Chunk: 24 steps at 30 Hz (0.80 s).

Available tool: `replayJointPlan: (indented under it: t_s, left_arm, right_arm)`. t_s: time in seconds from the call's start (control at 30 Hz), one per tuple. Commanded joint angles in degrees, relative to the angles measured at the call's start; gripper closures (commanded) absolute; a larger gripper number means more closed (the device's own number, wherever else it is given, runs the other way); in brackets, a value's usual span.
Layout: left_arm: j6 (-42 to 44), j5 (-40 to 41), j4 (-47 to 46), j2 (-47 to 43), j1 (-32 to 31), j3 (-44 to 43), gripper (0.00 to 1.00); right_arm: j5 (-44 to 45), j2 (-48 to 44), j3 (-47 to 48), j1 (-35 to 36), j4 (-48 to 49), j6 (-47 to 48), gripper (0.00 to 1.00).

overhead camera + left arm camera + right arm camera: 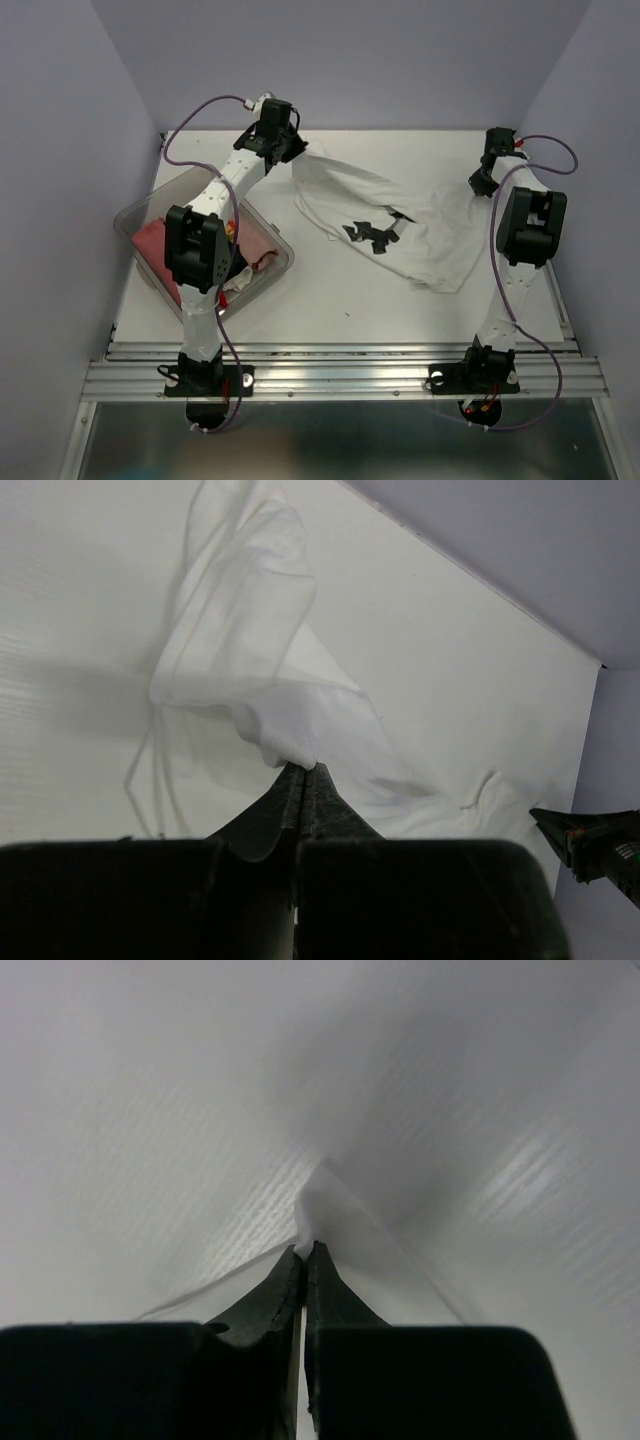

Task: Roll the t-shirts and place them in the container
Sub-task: Pick up the T-shirt from the center of the board.

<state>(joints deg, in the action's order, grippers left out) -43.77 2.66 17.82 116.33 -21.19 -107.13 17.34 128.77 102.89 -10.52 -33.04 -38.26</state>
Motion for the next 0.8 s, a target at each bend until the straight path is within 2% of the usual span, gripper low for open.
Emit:
replayJointPlan:
  t_s: [0.0, 0.17, 0.2, 0.23, 0.3, 0.33, 0.4, 0.6, 0.77]
  left_arm:
    - [1.23, 0.07, -0.95, -1.11, 1.68, -2.29, 1.00]
    - [1.23, -0.72, -1.48, -0.76, 2.03, -1.94, 1.00]
    - [1.23, -0.81, -1.39, -0.58, 2.03, -1.94, 1.00]
    - [1.23, -0.81, -1.39, -0.41, 2.03, -2.03, 1.00]
    - [1.32, -0.90, -1.39, 0.12, 2.03, -2.38, 1.00]
    - [1.32, -0.98, -1.30, 0.56, 2.03, -2.55, 1.00]
    - [1.41, -1.25, -1.21, 1.00, 2.12, -3.34, 1.00]
    - [1.58, -1.86, -1.13, 2.41, 2.21, -4.66, 1.00]
    - [1.84, -2.39, -1.13, 3.11, 2.21, -5.19, 1.00]
  right_arm:
    - [-1.17, 0.86, 5.65, -0.46, 3.15, 3.27, 0.99]
    - [-3.45, 5.52, 11.62, -0.46, 2.89, 5.30, 0.99]
    - [-4.15, 5.79, 11.63, 0.06, 2.89, 5.48, 0.94]
    - [-4.33, 5.88, 11.54, 0.07, 2.98, 5.48, 0.82]
    - [-4.60, 5.62, 11.02, 0.07, 2.98, 5.65, 0.66]
    - [-4.43, 5.44, 10.67, 0.07, 2.98, 5.57, 0.52]
    - [-3.99, 4.65, 9.96, 0.07, 3.15, 5.13, 0.46]
    - [-3.45, 5.00, 9.61, 0.07, 2.45, 4.25, 0.44]
    - [-4.86, 8.86, 12.24, 0.07, 1.84, 3.98, 0.44]
